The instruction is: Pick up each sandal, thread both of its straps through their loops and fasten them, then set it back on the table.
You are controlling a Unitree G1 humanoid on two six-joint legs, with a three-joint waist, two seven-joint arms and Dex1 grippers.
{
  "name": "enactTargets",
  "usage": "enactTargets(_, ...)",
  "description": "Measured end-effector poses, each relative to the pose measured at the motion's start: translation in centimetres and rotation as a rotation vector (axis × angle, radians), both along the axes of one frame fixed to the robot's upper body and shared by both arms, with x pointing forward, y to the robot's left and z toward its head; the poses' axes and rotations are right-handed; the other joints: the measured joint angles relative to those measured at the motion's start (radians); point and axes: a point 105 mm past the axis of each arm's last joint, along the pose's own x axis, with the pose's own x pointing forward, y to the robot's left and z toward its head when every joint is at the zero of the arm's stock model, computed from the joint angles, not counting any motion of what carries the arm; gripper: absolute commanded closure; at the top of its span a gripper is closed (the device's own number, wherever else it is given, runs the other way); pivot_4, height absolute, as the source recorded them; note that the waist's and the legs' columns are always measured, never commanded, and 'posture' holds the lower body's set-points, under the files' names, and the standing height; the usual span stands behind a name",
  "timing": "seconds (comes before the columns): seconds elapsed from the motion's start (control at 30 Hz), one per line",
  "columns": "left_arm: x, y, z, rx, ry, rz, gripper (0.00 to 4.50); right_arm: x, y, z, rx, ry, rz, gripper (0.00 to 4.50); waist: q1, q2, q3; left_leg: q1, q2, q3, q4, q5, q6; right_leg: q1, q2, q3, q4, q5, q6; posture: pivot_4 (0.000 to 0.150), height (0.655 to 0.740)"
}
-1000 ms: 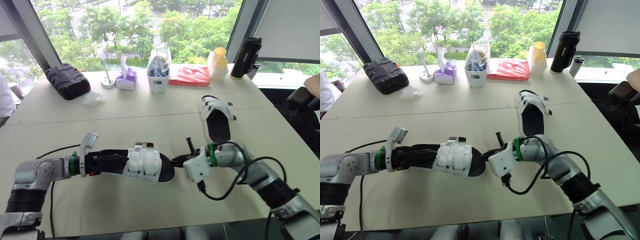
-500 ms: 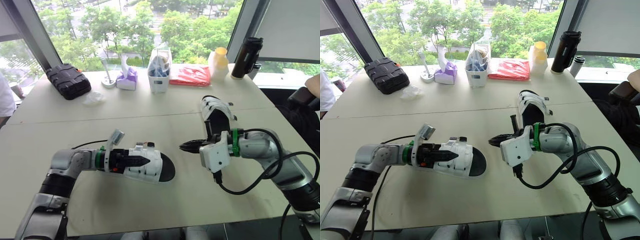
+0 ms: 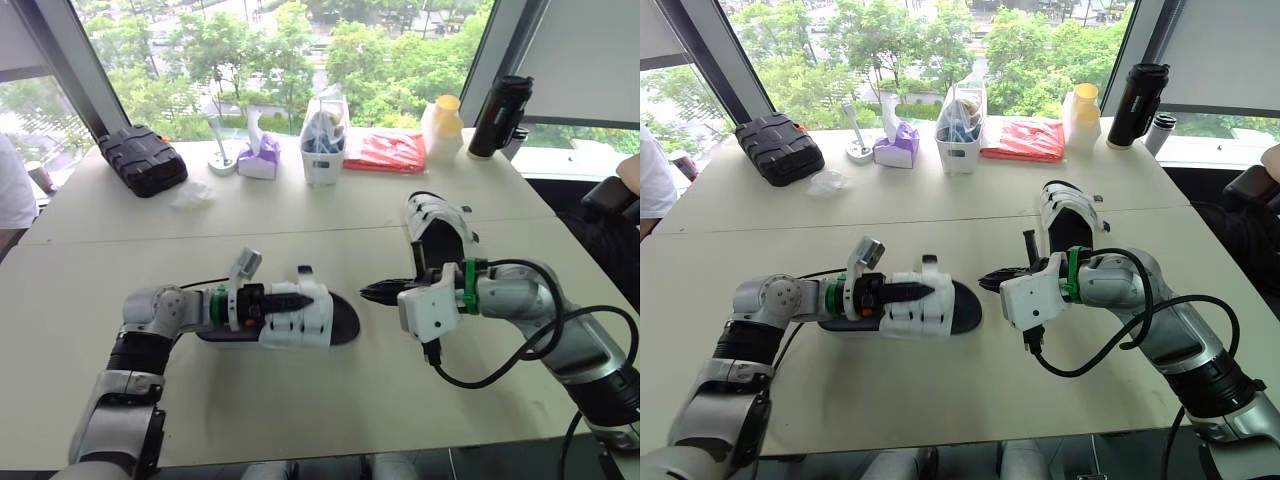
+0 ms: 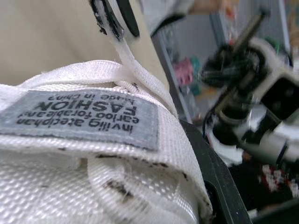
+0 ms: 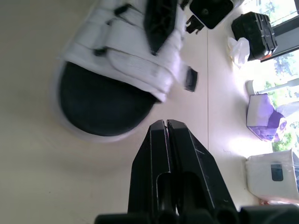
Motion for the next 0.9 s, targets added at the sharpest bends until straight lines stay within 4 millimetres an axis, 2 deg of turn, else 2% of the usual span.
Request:
enactTargets(0.17,5.3,0.7,2.8,-0.129,-0.05,0.361,4.47,0.2,0.0,0.0,0.005,-0.007,-0.012,4.5,0.004,-0.004,0.002,-0.001,0.001,0.0,0.001,0.0,-0.001,0.0,-0.001,0.0,0.0,0.0,0.001,0.15,0.74)
enactTargets(0.3,11.2,2.7,4.1,-0.208,-0.053,0.814,4.47,0.4,0.2,-0.1,0.018,-0.005,-0.014,4.5,0.005,-0.007,0.004,-0.001,0.0,0.002,0.001,0.001,-0.001,-0.001,-0.002,0.0,-0.002,0.002,0.001,0.15,0.74)
enactTargets(0.37,12.8,3.8,4.3,-0.239,-0.035,0.977,4.47,0.4,0.5,-0.2,0.028,-0.002,-0.007,4.5,0.002,-0.008,0.004,-0.001,0.0,0.004,0.0,0.0,-0.001,-0.001,-0.002,0.0,-0.003,0.003,0.002,0.15,0.74)
enactTargets(0.5,14.1,4.4,3.2,-0.231,0.002,1.158,4.47,0.6,0.5,-0.1,0.028,-0.004,-0.012,4.5,0.004,-0.008,0.005,-0.003,-0.001,0.005,0.0,0.0,-0.001,-0.002,-0.002,0.0,-0.004,0.003,0.002,0.15,0.74)
enactTargets(0.63,14.8,5.1,3.0,-0.232,0.044,1.318,4.47,1.0,0.3,-0.1,0.025,-0.008,-0.014,4.5,0.009,-0.008,0.005,-0.006,-0.002,0.005,0.002,0.0,-0.001,-0.002,-0.002,-0.001,-0.004,0.004,0.003,0.15,0.74)
enactTargets(0.87,14.8,5.5,2.5,-0.232,0.095,1.408,4.47,1.2,0.1,-0.4,0.02,-0.004,-0.023,4.5,0.006,-0.008,0.005,-0.007,-0.003,0.005,0.004,0.0,0.0,-0.002,-0.002,-0.001,-0.004,0.004,0.004,0.15,0.74)
enactTargets(0.9,14.8,5.4,2.5,-0.232,0.102,1.41,4.05,1.2,0.2,-0.4,0.023,-0.005,-0.021,4.5,0.006,-0.008,0.005,-0.007,-0.003,0.005,0.004,0.0,0.0,-0.002,-0.002,-0.001,-0.004,0.004,0.004,0.15,0.74)
